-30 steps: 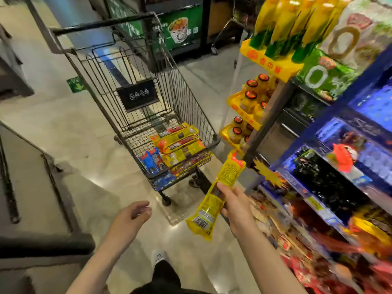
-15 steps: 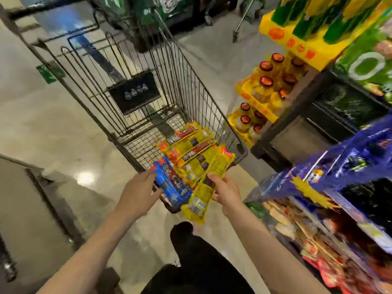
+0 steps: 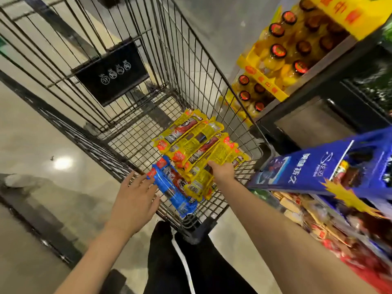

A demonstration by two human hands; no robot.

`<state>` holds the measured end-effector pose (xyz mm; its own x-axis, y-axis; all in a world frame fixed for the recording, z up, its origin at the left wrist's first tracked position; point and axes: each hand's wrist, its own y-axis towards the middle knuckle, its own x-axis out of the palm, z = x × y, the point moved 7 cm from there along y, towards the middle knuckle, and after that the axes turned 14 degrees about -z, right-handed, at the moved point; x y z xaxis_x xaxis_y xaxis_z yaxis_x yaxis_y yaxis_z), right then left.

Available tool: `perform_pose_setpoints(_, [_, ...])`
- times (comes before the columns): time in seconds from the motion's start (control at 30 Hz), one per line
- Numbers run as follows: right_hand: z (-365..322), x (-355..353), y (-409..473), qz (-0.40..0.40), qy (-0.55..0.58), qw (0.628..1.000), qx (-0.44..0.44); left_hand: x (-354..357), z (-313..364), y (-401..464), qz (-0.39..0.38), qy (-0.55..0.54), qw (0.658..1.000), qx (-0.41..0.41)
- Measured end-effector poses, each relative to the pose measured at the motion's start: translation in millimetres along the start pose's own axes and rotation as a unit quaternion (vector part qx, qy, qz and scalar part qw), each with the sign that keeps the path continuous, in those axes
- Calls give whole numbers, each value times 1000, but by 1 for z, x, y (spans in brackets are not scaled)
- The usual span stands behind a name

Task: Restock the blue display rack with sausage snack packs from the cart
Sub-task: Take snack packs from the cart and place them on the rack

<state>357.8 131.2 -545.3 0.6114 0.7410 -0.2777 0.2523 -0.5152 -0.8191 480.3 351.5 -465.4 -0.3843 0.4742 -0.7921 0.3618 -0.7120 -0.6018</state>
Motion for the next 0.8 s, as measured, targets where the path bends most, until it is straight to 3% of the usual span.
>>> perform_pose_setpoints(0.57, [-10,-4,48,100,-60,992,54,5,2,6,80,1,996,43])
perform_pose_setpoints(0.8, [-31,-6,-13,47,-147,987,-35,3,2,3,25,18,999,16])
